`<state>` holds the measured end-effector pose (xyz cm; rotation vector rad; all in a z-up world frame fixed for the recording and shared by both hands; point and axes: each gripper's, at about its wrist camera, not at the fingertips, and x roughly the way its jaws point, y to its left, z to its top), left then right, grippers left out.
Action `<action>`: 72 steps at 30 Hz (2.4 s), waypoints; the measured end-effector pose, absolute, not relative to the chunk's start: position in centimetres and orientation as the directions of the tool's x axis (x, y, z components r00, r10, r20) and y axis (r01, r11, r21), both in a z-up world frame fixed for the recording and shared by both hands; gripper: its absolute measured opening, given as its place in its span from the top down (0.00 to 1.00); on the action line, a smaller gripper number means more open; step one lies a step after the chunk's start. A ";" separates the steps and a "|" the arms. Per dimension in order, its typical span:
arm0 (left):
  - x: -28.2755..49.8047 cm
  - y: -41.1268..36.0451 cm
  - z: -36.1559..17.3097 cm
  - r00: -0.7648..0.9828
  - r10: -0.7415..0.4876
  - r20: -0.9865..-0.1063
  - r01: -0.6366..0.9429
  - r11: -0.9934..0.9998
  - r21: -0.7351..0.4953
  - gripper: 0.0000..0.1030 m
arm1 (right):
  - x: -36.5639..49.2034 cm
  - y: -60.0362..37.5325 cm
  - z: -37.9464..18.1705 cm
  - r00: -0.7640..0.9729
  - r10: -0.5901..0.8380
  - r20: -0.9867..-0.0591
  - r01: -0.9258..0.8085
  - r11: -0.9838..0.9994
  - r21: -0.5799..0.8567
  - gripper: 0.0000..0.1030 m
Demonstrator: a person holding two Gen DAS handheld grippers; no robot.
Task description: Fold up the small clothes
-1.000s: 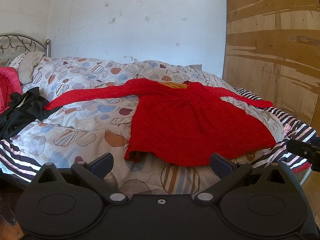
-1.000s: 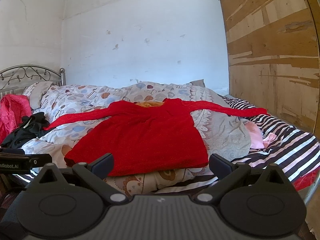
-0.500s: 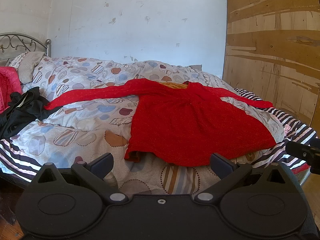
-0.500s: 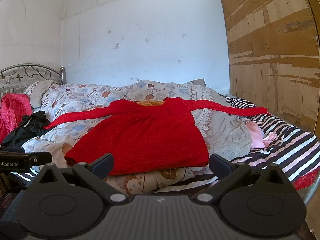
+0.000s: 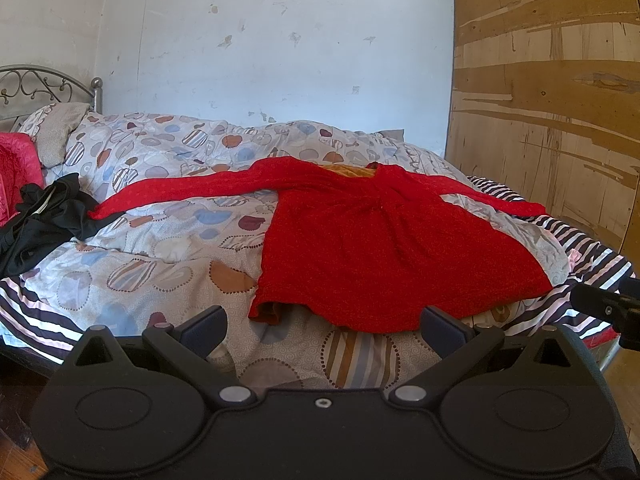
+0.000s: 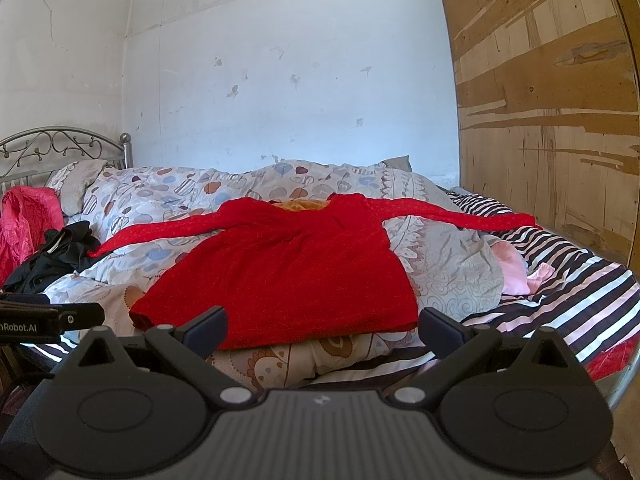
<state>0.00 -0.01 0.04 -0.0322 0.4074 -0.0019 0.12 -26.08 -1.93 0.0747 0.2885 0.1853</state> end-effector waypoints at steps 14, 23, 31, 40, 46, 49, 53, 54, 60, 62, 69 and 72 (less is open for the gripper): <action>0.0 0.0 0.0 0.918 -0.009 -0.397 -0.005 0.999 -0.032 0.01 | 0.2 -26.1 -1.9 0.941 0.193 -0.278 -0.171 0.980 0.100 0.00; 0.6 0.0 -0.5 0.902 -0.008 -0.431 -0.011 0.999 -0.042 0.01 | 0.3 -25.8 -2.4 0.934 0.203 -0.294 -0.180 0.978 0.104 0.00; 3.5 1.3 -0.5 0.839 0.082 -0.538 -0.096 0.995 0.002 0.01 | 3.2 -25.2 -1.6 0.888 0.151 -0.435 -0.138 0.989 0.062 0.00; 7.0 1.9 2.2 0.846 0.105 -0.522 -0.119 0.993 0.007 0.01 | 6.5 -26.3 0.9 0.874 0.122 -0.471 -0.089 0.992 0.093 0.00; 10.8 1.3 3.8 0.855 0.115 -0.506 -0.123 0.992 0.017 0.01 | 9.4 -27.5 1.5 0.873 0.112 -0.474 -0.079 0.993 0.091 0.00; 12.8 1.0 4.1 0.848 0.125 -0.516 -0.140 0.990 0.011 0.01 | 11.5 -28.2 1.6 0.868 0.108 -0.485 -0.070 0.993 0.096 0.00; 15.7 0.5 3.7 0.829 0.120 -0.546 -0.151 0.989 -0.011 0.01 | 14.7 -29.3 1.4 0.861 0.102 -0.498 -0.060 0.993 0.100 0.00; 16.3 0.3 3.6 0.827 0.120 -0.549 -0.153 0.988 -0.013 0.01 | 15.5 -29.6 1.3 0.859 0.102 -0.502 -0.058 0.993 0.104 0.00; 20.9 -1.0 2.9 0.819 0.118 -0.562 -0.144 0.990 -0.003 0.01 | 20.7 -31.6 0.7 0.853 0.097 -0.513 -0.040 0.992 0.122 0.00; 22.7 -1.5 2.8 0.820 0.114 -0.560 -0.134 0.991 0.005 0.01 | 22.2 -32.7 0.5 0.868 0.110 -0.484 -0.050 0.990 0.134 0.00; 28.4 -2.6 1.7 0.841 0.077 -0.536 -0.098 0.995 -0.011 0.01 | 28.5 -39.6 -1.1 0.925 0.076 -0.373 -0.001 0.980 0.198 0.00; 30.3 -2.6 0.7 0.852 0.054 -0.521 -0.088 0.995 -0.039 0.01 | 31.9 -42.7 -1.8 0.931 0.056 -0.360 0.029 0.974 0.225 0.00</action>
